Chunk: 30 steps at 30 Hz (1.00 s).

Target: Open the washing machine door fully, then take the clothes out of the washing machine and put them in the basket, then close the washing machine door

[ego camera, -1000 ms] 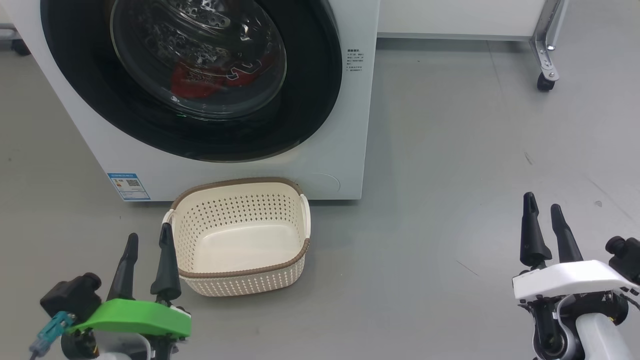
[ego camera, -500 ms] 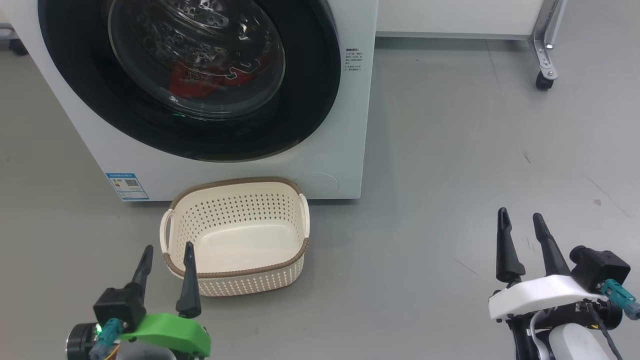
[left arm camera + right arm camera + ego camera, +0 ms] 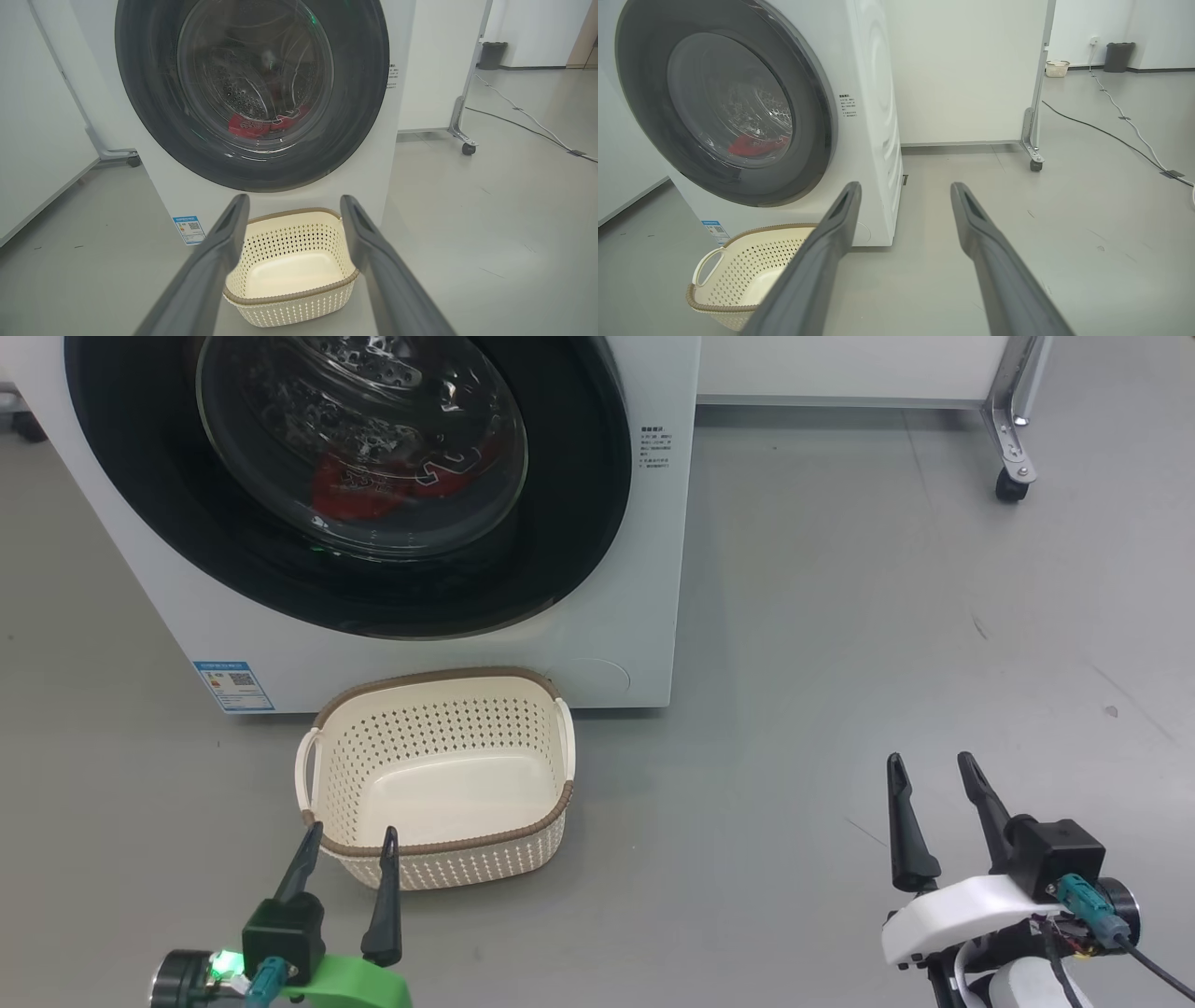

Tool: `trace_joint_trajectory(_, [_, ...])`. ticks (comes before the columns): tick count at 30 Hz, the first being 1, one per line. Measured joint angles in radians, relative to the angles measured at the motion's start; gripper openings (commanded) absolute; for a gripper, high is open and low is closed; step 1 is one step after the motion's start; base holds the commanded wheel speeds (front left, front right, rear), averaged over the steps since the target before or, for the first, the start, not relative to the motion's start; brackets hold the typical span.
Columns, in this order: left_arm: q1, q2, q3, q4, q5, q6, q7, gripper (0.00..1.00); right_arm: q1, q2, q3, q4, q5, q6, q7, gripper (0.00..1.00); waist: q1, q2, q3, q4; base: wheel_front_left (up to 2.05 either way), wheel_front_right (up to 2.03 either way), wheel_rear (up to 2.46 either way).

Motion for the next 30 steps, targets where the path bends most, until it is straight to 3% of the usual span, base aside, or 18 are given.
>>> trace_joint_trajectory(30, [-0.020, 0.001, -0.033, 0.074, -0.010, 0.024, -0.009, 1.00, -0.008, 0.002, 0.014, 0.053, -0.036, -0.007, -0.016, 1.00, 0.0000, 0.0000, -0.009, 0.000, 0.00, 0.00, 0.00])
